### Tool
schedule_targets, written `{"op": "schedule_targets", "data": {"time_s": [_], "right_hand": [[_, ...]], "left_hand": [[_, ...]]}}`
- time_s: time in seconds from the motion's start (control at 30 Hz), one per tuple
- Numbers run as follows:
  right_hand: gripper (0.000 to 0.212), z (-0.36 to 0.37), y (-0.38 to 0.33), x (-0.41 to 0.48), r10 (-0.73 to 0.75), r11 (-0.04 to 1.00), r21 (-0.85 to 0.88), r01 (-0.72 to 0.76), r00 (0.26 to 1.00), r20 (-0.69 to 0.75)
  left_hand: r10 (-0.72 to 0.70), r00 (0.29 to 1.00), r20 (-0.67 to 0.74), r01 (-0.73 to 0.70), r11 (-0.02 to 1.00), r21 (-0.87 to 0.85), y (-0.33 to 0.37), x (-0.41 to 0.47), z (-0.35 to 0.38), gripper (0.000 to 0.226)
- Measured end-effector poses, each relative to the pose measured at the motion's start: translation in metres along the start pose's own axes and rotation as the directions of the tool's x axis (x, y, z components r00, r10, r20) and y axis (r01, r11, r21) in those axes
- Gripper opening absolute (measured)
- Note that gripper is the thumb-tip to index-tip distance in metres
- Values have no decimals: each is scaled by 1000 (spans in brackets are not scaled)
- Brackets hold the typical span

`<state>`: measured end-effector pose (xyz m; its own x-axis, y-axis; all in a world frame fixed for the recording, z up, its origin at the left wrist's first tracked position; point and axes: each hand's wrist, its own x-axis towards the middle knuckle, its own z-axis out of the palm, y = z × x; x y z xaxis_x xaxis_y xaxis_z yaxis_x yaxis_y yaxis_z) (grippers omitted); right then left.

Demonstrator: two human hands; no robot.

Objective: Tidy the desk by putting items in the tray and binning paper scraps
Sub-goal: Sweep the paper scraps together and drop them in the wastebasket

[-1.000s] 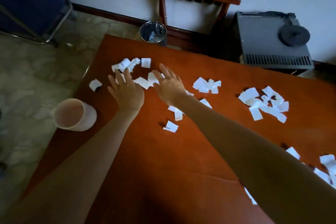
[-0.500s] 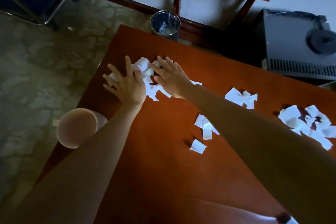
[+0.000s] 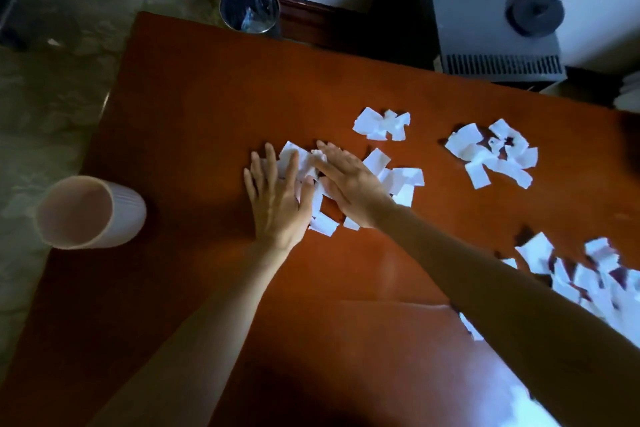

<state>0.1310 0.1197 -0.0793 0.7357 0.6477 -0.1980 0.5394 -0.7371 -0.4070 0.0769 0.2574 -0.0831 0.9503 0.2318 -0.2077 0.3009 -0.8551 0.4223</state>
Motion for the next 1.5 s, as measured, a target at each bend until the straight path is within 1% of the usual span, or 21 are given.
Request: {"op": "schedule_targets", "data": {"time_s": [0.1,0.2,0.27,0.4,0.57,0.67,0.83,0.9,1.03,1.17,1.23,1.3,1.4,1.5], "right_hand": [[50,8,13,-37,47,999,18,-46,998,-35],[40,13,24,-73,70,997,-10,-71,991,-118],[46,14,31,-95,92,996,-7,-94,984,-150],[50,13,49,-144,164,986,-10,-168,969,-184],[60,6,85,-206,272,958,-52,-283,950,-156],[60,-1,112,-238,318,939,-97,-329,941,-114],[51,-20,150,-279,381,918,-85,-386,922,-75],[48,-26,161,-289,395,912,-78,-403,913,-99],[40,-41,167,-293,374,924,19,-382,894,-248],[41,-59,158,-274,410,912,151,-381,857,-312],[44,-66,154,-255,414,909,171,-379,864,-286],[47,-72,154,-237,445,893,170,-416,871,-207],[54,-83,157,-201,537,835,230,-499,832,-143],[56,-90,165,-166,588,797,229,-558,804,-88]], "left_hand": [[43,999,31,-46,993,108,22,-29,21,72],[91,995,32,-95,976,195,42,-53,40,70],[97,994,55,-108,967,229,56,-67,50,71],[109,988,109,-133,959,249,92,-94,72,72],[118,985,124,-145,958,247,144,-126,101,71],[106,986,129,-135,961,241,179,-144,119,72],[111,974,197,-160,953,256,233,-165,144,69],[125,970,209,-177,950,257,248,-169,152,67],[180,963,199,-222,952,212,267,-175,144,73],[157,986,61,-166,970,176,267,-163,119,69],[134,991,-18,-129,978,164,262,-147,106,67],[105,994,-39,-98,982,162,255,-128,96,61],[44,997,-57,-34,984,177,240,-88,78,56],[20,998,-59,-8,981,192,221,-47,66,57]]}}
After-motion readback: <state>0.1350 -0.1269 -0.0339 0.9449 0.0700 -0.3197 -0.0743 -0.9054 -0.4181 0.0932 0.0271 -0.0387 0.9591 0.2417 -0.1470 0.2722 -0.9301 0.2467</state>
